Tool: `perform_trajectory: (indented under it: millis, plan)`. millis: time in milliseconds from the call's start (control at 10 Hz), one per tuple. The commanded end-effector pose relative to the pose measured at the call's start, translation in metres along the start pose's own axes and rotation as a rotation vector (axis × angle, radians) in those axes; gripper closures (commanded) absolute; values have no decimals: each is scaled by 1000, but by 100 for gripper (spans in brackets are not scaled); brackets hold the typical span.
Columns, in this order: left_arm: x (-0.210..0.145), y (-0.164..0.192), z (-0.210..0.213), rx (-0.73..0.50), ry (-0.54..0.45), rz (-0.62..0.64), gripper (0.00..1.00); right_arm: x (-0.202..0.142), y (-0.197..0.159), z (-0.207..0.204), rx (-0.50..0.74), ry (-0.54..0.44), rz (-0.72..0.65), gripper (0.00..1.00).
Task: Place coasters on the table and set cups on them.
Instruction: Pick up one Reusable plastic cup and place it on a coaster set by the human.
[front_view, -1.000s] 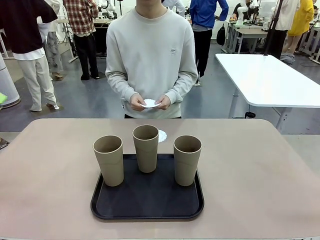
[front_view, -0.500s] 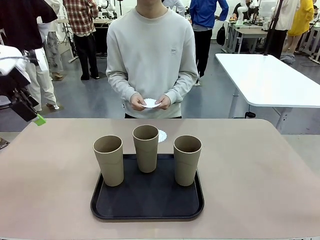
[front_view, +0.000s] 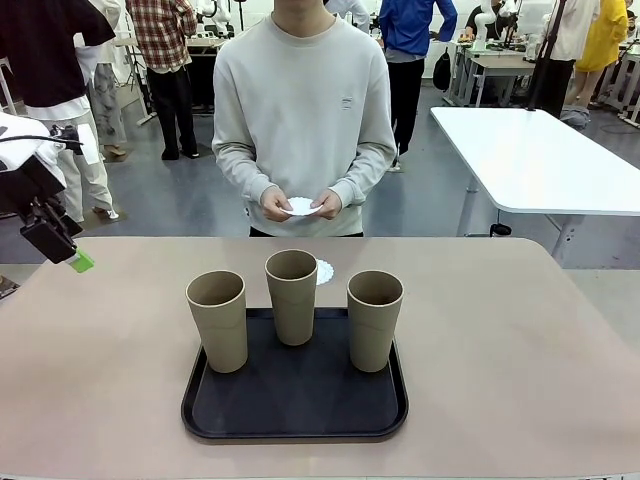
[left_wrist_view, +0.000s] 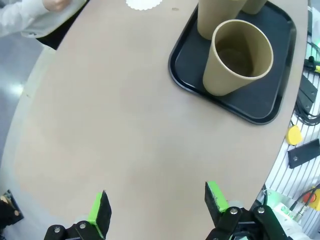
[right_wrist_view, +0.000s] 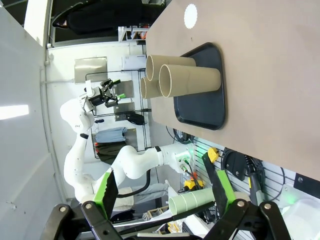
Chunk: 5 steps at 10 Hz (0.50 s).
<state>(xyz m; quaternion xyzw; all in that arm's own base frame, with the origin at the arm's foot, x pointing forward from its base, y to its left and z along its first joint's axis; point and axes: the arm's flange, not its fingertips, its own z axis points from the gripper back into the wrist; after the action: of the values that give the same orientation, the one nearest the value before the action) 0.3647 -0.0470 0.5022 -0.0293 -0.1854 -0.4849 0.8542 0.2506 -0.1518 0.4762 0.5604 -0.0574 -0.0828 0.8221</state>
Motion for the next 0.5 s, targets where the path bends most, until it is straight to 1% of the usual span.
perform_trajectory:
  millis: [0, 200, 300, 400]
  plan:
    - [2, 0, -3, 55, 1, -24, 0, 0, 0, 0, 10, 3, 5, 0]
    - [2, 0, -3, 55, 1, -24, 0, 0, 0, 0, 10, 3, 5, 0]
    - [2, 2, 2, 30, -4, -16, 0, 0, 0, 0, 10, 3, 5, 0]
    - [-7, 7, -8, -63, -145, -63, 0, 0, 0, 0, 10, 3, 5, 0]
